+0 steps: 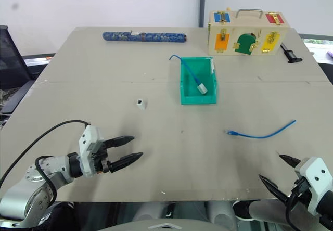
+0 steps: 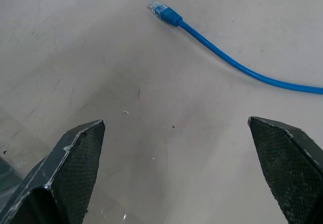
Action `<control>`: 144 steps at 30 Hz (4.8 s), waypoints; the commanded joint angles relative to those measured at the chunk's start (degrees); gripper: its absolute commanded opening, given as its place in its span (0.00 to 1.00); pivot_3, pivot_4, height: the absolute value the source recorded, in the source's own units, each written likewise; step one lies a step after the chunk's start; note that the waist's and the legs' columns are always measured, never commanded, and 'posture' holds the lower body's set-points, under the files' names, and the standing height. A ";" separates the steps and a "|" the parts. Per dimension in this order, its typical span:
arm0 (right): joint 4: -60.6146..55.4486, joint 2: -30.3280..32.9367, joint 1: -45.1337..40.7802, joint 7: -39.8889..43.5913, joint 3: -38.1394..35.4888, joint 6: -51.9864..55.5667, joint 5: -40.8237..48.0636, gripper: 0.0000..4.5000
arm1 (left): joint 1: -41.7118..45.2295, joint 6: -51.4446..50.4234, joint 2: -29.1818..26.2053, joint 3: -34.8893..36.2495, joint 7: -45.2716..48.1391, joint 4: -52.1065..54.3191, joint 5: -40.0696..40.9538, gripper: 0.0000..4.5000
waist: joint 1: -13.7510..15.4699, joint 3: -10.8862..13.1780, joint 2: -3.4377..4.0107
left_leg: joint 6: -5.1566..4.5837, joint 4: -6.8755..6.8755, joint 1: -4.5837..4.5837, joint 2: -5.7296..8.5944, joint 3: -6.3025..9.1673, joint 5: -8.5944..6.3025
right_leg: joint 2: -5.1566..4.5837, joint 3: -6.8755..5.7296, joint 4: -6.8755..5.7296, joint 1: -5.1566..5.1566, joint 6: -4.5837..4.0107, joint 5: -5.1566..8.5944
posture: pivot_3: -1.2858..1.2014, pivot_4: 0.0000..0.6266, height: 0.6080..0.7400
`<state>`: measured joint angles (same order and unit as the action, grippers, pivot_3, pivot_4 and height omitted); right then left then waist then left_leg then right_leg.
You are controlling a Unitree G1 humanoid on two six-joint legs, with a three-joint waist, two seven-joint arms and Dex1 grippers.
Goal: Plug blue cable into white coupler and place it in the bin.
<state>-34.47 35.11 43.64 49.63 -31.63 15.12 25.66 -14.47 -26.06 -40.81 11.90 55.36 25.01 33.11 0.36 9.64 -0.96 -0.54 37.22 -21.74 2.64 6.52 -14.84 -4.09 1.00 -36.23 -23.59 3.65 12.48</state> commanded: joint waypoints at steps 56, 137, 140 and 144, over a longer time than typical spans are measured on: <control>34.23 4.17 -81.55 15.20 63.73 6.69 -23.50 0.39 | 7.48 10.31 -3.58 -3.82 8.32 -1.07 -2.47 0.88 | -0.93 0.13 0.02 | -0.06 0.05 -0.18 0.10 -0.24 -0.02 | 0.02 -0.08 0.34 -0.07 -0.06 -0.41 | 0.52 0.24 1.00; -1.74 -19.92 -52.99 -61.31 24.59 35.40 54.72 0.32 | 41.72 44.67 18.30 -24.21 2.47 -28.24 -24.52 0.00 | -1.25 -0.06 0.15 | -0.15 0.18 -0.02 0.27 0.02 -0.04 | 0.15 0.03 -0.05 0.03 0.09 -0.52 | 0.52 0.24 1.00; -1.65 -19.44 -53.25 -61.46 25.09 34.57 55.12 0.32 | 41.64 44.73 18.21 -24.32 2.75 -28.23 -24.38 0.00 | -1.24 -0.06 0.15 | -0.15 0.18 -0.02 0.27 0.01 -0.04 | 0.15 0.04 -0.05 0.03 0.09 -0.52 | 0.52 0.24 1.00; -1.58 -18.96 -53.38 -61.50 25.57 33.73 55.35 0.32 | 41.57 44.83 18.12 -24.43 3.26 -28.24 -24.18 0.00 | -1.25 -0.06 0.15 | -0.15 0.18 -0.02 0.27 0.02 -0.04 | 0.15 0.04 -0.05 0.03 0.09 -0.52 | 0.52 0.24 1.00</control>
<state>-34.91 15.83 -9.15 -11.77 -6.32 50.11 79.49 26.76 17.88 -22.38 -12.30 58.49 -5.25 8.14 -0.89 9.59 -0.82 -0.68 37.40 -21.76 2.90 6.54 -14.88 -3.94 1.04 -36.28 -23.57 3.74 11.96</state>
